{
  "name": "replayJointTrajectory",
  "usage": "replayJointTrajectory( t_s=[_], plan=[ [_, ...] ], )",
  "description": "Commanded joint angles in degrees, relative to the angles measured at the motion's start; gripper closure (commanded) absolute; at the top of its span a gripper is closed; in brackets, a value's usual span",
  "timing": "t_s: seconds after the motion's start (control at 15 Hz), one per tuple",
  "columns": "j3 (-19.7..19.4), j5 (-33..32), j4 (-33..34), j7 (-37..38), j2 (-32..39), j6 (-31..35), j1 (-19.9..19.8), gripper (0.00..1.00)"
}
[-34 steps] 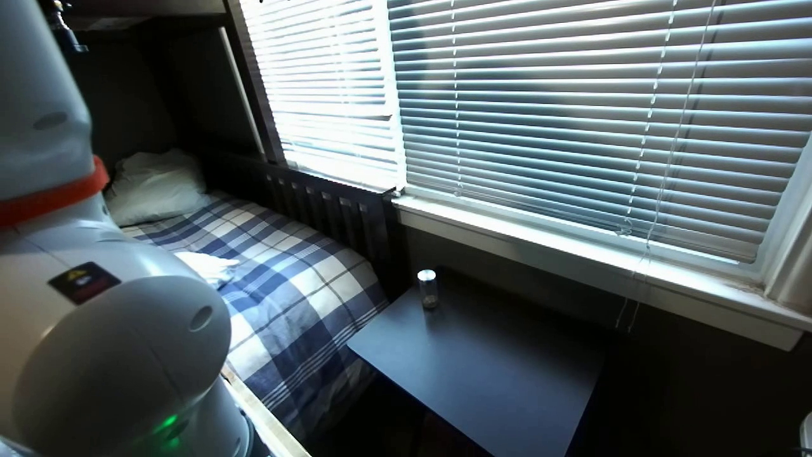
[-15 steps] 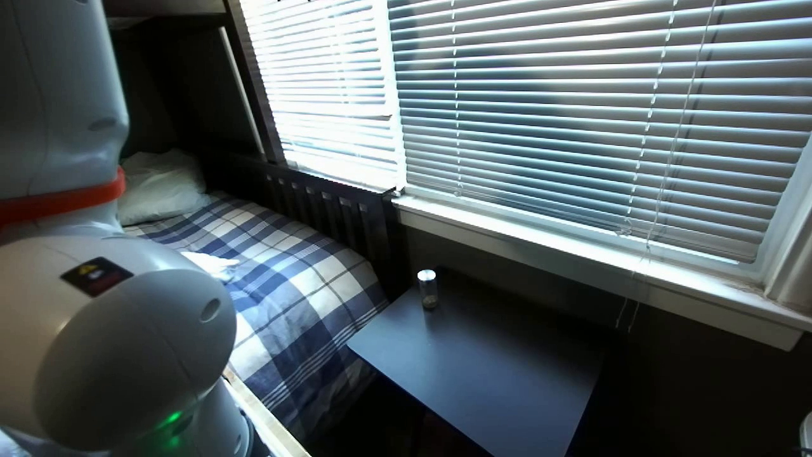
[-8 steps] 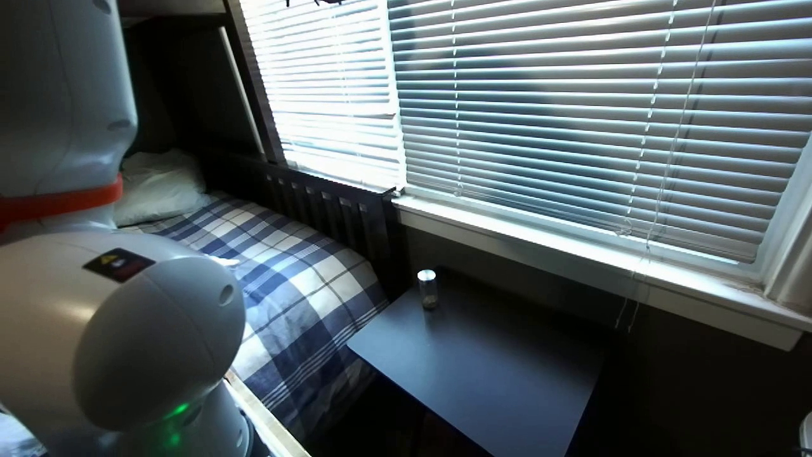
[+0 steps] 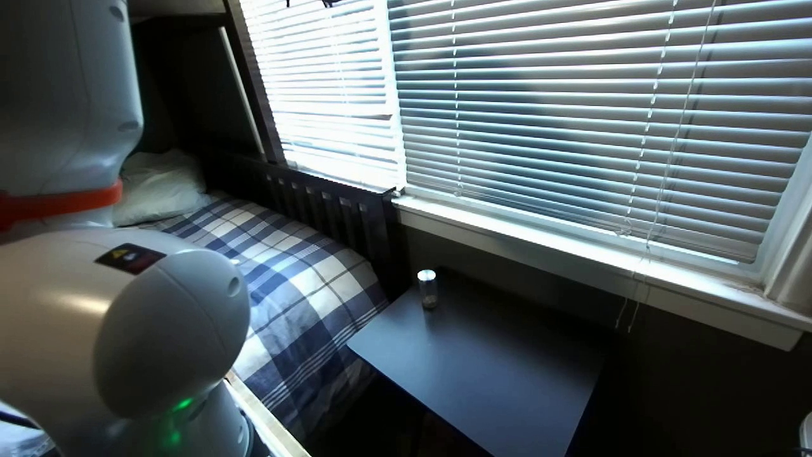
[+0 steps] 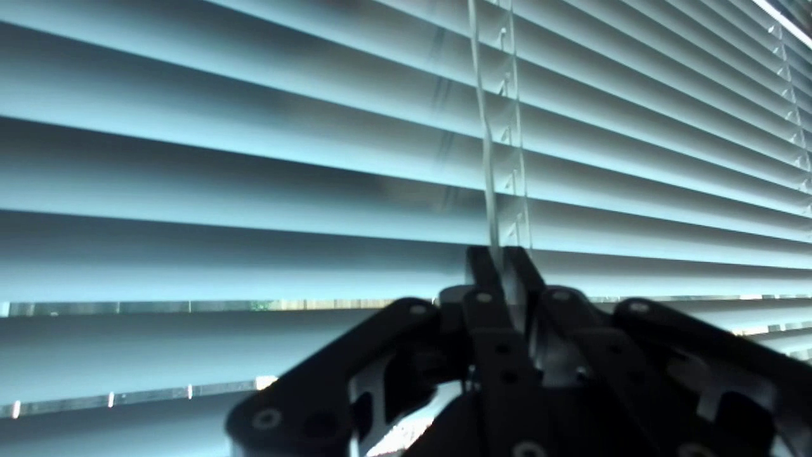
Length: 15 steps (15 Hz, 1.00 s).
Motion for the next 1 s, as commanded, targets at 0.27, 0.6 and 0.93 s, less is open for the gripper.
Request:
replayJointTrajectory(
  t_s=[0.27, 0.6, 0.93],
  plan=[
    [0.0, 0.8, 1.2, 0.9, -1.7, -10.2, 1.9, 1.00],
    [1.1, 2.7, -1.3, 1.7, -3.0, -13.8, 1.6, 1.00],
    [1.6, 7.6, -6.9, 2.0, -3.9, -11.5, 0.5, 1.00]
  ],
)
